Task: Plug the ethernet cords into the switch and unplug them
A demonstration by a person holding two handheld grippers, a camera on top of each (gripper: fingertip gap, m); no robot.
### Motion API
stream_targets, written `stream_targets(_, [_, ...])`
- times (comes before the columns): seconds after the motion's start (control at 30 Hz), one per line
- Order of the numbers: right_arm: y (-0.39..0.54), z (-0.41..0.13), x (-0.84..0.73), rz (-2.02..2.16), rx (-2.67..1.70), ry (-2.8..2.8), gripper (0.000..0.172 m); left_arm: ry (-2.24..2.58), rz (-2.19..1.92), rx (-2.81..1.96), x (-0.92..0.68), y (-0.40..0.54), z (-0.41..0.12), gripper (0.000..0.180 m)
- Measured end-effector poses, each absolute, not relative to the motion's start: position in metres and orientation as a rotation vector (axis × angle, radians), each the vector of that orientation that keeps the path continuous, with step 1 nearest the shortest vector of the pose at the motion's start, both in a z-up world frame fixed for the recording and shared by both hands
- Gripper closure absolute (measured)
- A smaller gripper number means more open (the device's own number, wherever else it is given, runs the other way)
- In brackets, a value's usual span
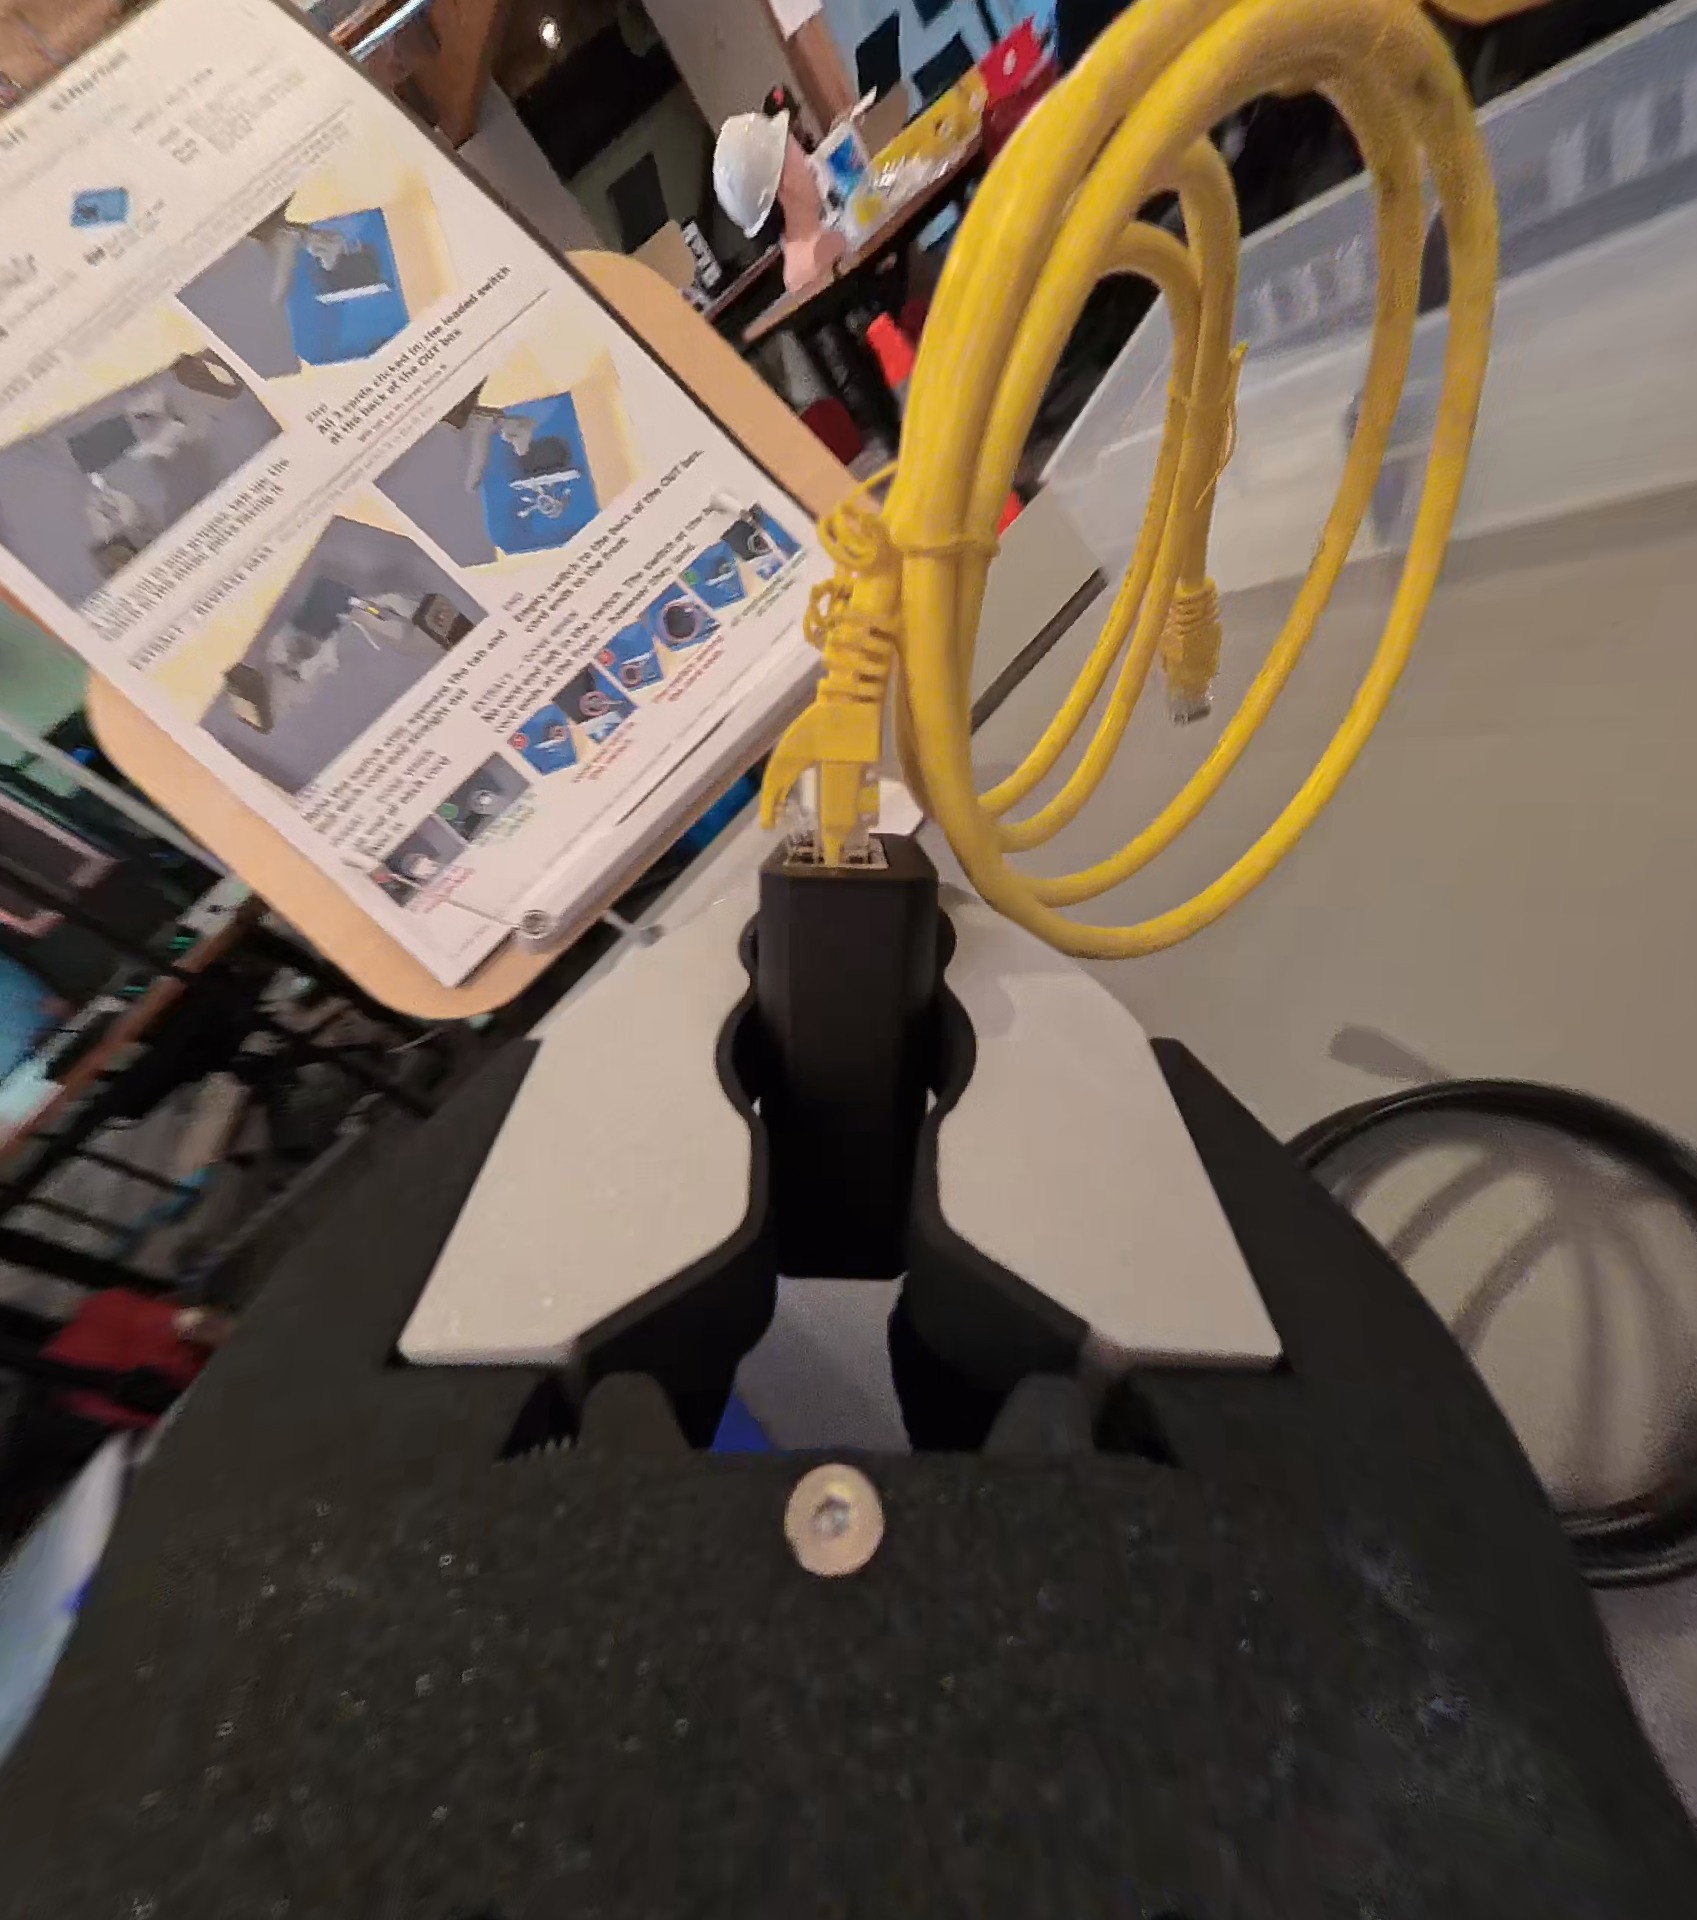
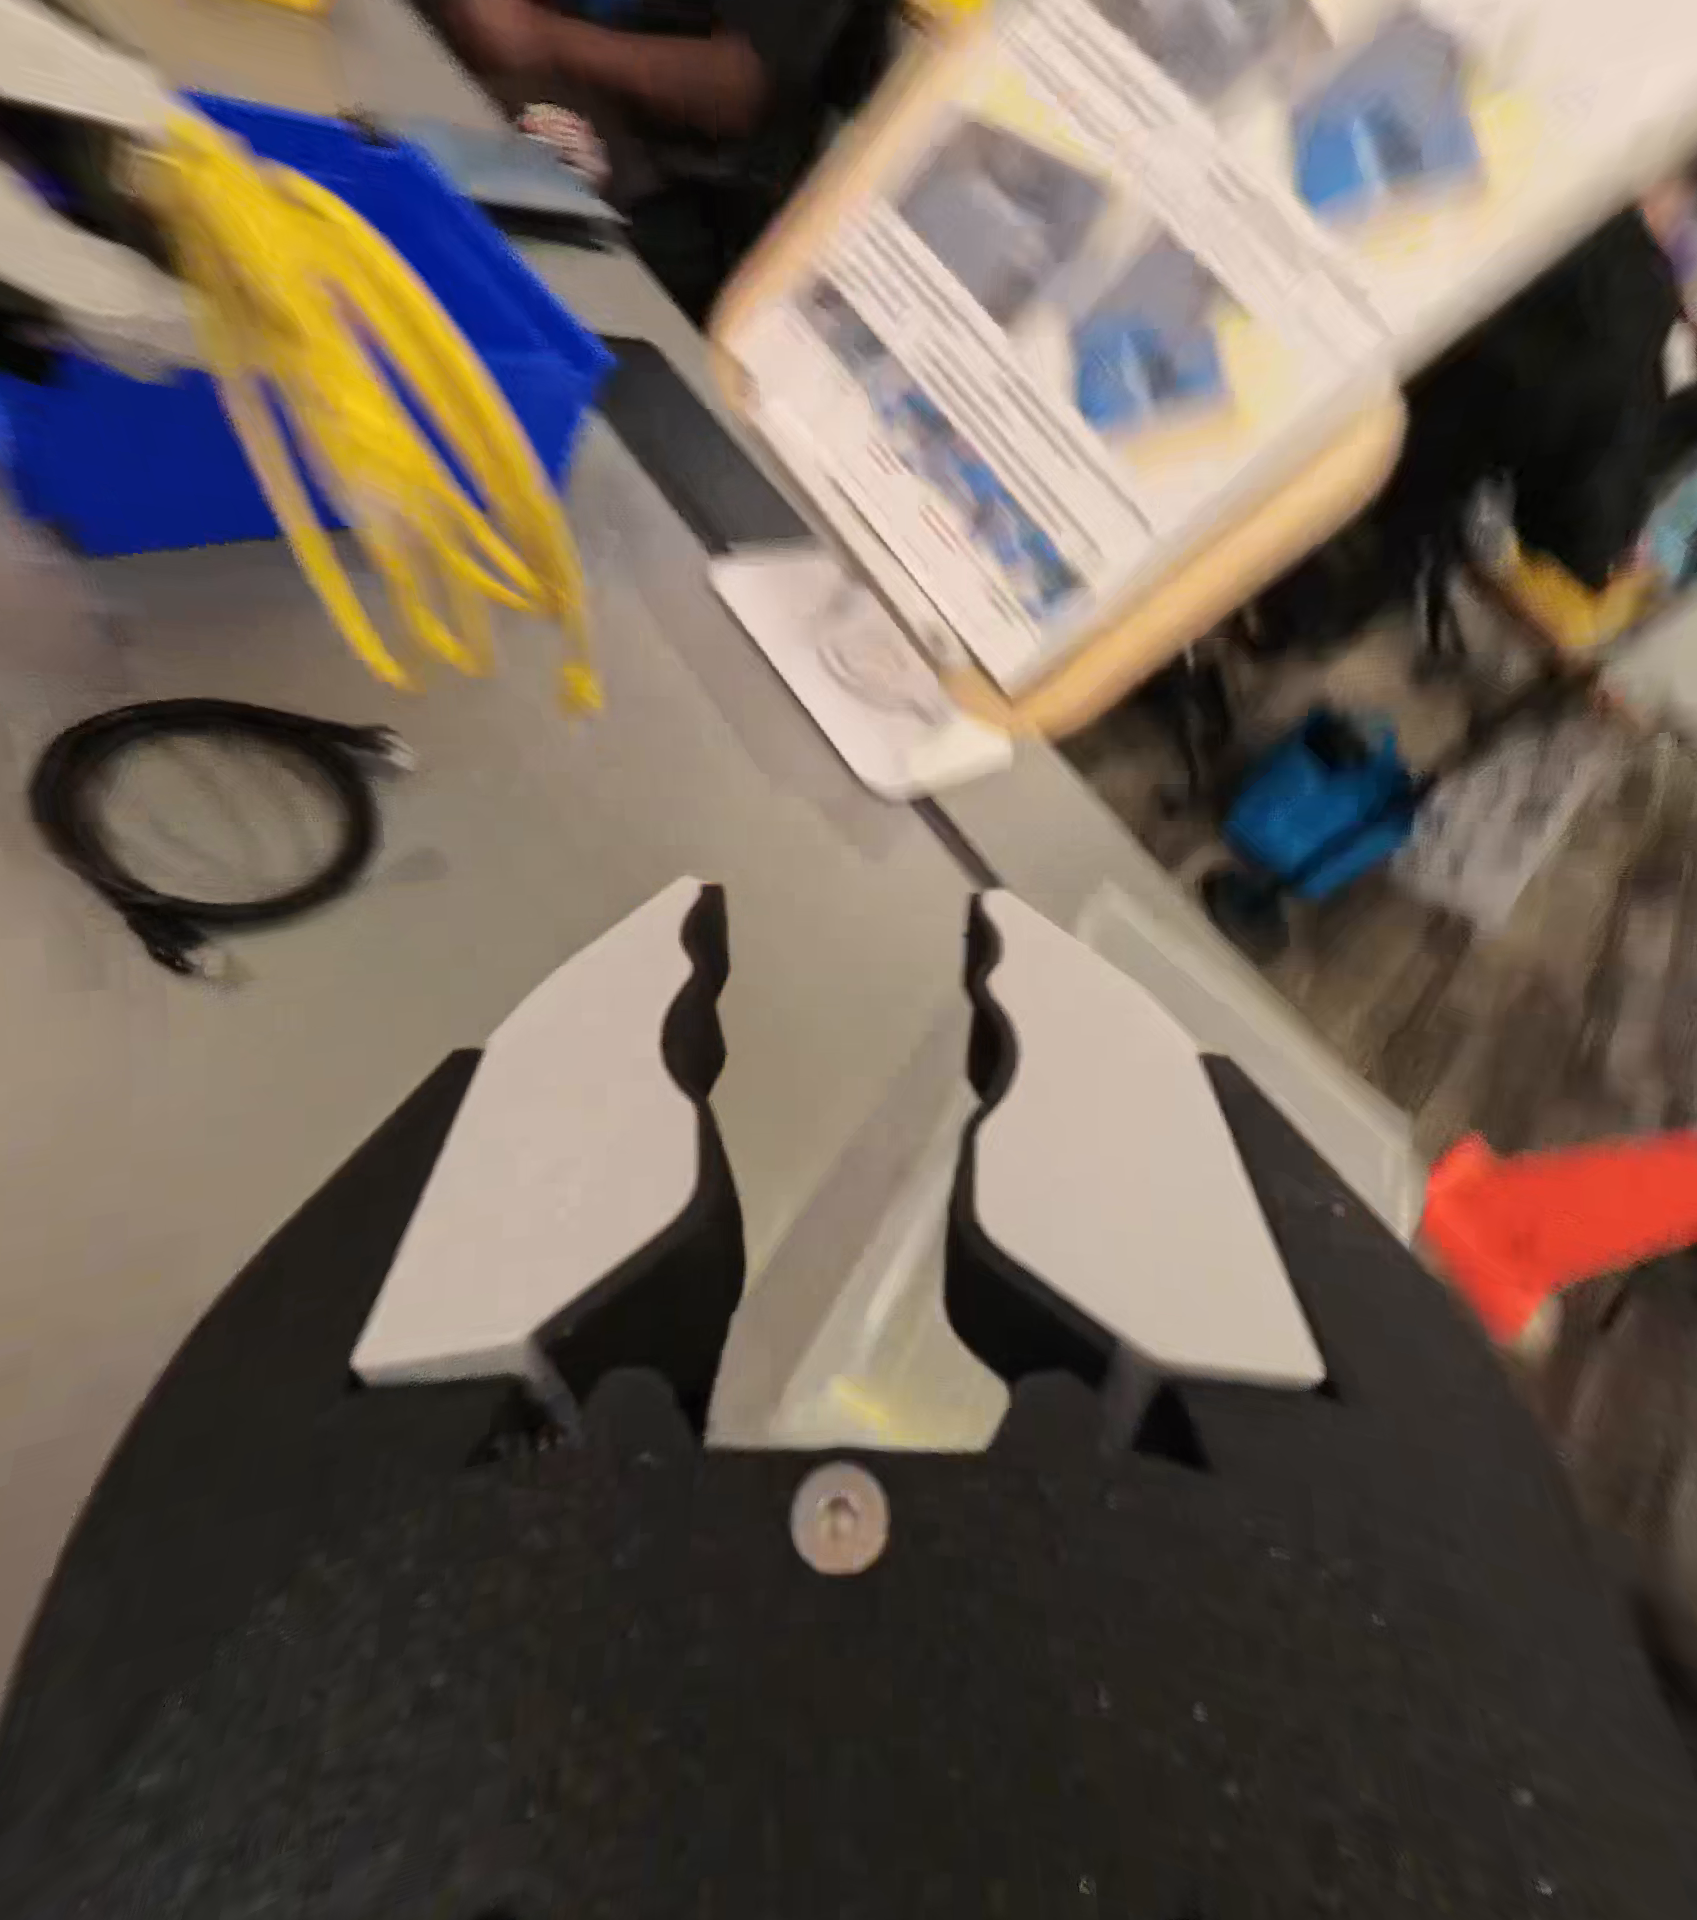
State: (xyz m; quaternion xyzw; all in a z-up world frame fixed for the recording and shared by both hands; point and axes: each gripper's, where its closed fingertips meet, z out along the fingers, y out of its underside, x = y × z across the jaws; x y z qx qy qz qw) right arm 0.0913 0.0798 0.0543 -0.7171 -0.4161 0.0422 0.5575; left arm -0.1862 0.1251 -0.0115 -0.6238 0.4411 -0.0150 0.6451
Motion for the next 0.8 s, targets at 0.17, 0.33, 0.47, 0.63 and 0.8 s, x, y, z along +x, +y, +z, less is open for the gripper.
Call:
stream_targets(0.17, [0.097,-0.055,0.167,0.327,-1.951,-0.504,0.107,0.997,-0.083,-1.399,-0.186,0.120,-0.016,0.155])
stream_targets(0.33, [0.123,-0.132,0.171,0.211,-2.100,-0.283,0.163,0.993,-0.012,-1.347,-0.204,0.117,-0.006,0.155])
stream_targets(0.47, [0.110,-0.132,0.150,0.029,-2.063,-0.081,0.169,0.967,-0.028,-1.364,-0.215,0.121,-0.005,0.155])
stream_targets(0.63, [0.092,-0.130,0.104,-0.102,-2.037,-0.017,0.169,0.991,-0.006,-1.386,-0.218,0.121,-0.014,0.155])
stream_targets(0.8, [0.078,-0.122,0.091,-0.035,-2.031,-0.051,0.162,0.987,-0.002,-1.361,-0.219,0.118,-0.009,0.155])
